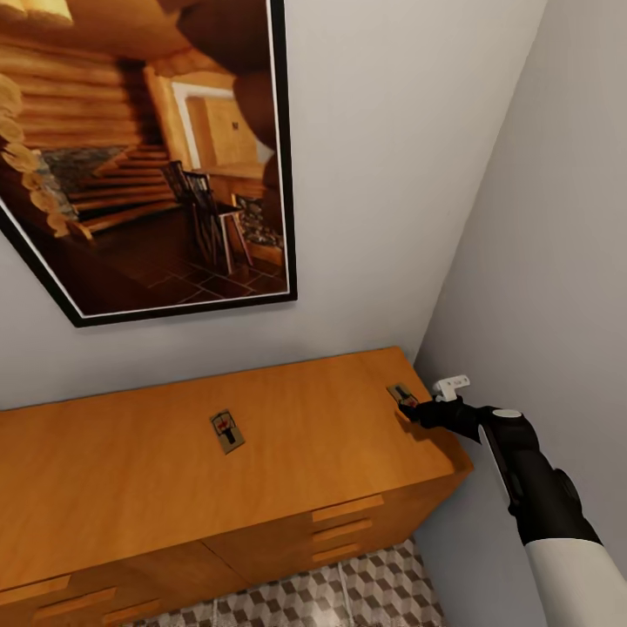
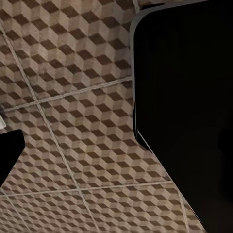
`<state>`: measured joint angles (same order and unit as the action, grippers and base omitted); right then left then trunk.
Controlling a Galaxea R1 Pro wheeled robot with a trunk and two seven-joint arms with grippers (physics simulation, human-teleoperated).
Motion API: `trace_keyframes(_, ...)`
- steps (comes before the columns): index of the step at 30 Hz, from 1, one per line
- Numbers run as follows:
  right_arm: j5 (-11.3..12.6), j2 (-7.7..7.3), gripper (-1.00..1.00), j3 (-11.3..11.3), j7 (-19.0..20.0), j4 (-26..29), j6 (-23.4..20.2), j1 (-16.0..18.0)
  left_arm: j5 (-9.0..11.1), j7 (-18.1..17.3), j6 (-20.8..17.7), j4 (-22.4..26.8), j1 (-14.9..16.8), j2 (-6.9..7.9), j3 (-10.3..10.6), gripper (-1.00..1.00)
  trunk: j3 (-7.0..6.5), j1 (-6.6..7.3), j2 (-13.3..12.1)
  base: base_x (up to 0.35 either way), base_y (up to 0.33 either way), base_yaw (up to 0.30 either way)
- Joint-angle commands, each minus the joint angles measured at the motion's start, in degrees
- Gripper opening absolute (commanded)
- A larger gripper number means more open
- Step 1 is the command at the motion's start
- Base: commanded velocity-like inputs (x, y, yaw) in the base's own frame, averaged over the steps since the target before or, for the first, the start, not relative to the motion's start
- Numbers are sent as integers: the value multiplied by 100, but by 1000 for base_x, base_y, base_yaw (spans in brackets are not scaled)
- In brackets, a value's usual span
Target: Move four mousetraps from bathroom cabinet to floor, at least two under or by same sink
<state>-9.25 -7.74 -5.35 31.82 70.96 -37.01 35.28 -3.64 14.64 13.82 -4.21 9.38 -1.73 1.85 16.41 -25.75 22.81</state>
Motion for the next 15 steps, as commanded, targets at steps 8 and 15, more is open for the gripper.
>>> trace_keyframes(8, -60, 1, 100, -10, 53, -82, 19, 4, -36, 39, 33, -28, 11, -2, 17, 100, 75, -3, 11, 0, 0, 0)
trace_keyframes(15, -67, 1, 100, -10, 53, -208, 199, 5, -39, 39, 33, -28, 11, -2, 17, 100, 133, -3, 11, 0, 0, 0)
